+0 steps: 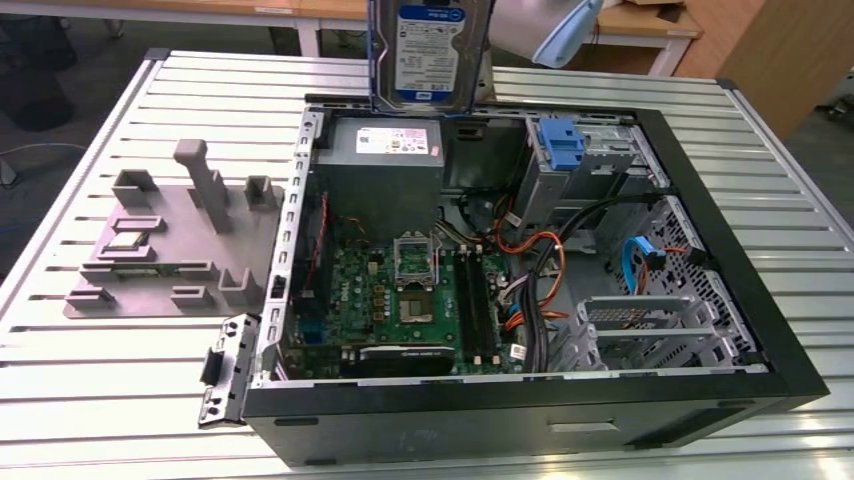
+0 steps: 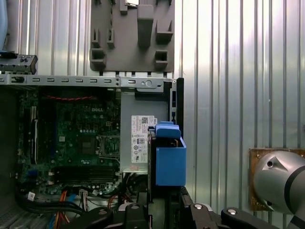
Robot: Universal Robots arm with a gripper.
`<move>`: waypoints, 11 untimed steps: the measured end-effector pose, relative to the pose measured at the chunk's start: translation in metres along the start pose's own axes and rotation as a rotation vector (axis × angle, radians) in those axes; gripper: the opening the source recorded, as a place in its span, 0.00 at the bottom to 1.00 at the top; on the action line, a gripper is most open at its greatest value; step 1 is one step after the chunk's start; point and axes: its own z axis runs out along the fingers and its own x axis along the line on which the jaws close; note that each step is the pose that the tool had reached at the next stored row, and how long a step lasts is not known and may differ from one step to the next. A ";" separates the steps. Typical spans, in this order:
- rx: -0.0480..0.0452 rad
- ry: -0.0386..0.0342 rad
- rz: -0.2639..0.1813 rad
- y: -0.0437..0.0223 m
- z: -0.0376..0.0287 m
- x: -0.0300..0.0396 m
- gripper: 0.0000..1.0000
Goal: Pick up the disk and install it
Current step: 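Pick up the disk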
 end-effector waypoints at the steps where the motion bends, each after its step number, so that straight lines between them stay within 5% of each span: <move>1: 0.0001 -0.0001 0.000 0.0000 0.0000 0.0000 0.35; 11: 0.0002 -0.0002 0.000 -0.0002 0.0001 0.0000 0.35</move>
